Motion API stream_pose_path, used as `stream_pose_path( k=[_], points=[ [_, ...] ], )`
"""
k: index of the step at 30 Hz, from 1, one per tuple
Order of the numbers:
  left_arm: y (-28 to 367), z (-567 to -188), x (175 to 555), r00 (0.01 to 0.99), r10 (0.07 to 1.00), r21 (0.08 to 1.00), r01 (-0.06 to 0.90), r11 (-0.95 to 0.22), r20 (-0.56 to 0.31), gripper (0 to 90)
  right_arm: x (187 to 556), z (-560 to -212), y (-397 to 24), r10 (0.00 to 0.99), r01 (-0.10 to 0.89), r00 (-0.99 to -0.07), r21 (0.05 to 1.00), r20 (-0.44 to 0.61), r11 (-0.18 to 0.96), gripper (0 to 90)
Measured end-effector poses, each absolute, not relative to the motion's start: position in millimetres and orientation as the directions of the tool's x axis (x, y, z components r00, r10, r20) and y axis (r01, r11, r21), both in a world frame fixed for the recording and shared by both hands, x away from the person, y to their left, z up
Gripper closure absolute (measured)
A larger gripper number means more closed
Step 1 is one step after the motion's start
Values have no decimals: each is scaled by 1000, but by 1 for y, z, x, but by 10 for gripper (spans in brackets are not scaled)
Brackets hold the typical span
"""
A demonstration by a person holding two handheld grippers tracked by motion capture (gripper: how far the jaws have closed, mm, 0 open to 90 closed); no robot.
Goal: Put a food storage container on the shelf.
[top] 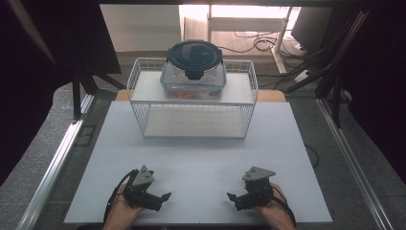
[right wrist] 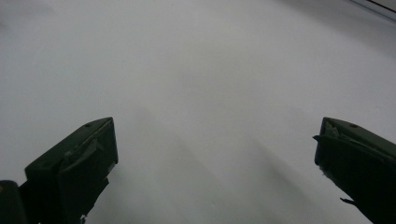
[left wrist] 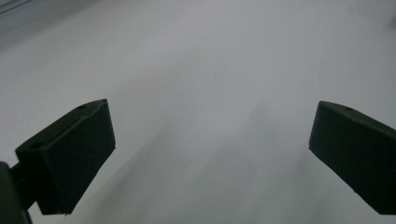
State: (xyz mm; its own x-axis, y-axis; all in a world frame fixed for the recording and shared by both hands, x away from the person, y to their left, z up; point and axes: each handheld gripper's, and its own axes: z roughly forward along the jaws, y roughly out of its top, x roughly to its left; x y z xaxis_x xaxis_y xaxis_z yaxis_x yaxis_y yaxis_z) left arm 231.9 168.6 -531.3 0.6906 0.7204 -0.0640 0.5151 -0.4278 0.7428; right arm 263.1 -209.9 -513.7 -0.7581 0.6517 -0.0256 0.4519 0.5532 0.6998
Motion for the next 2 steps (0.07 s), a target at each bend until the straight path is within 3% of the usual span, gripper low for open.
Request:
stream_pose_path(
  k=[2],
  points=[
    [168, -531, 232, 693, 718, 744, 512, -429, -63, 2, 263, -514, -210, 651, 452, -759, 697, -29, 557, 0]
  ],
)
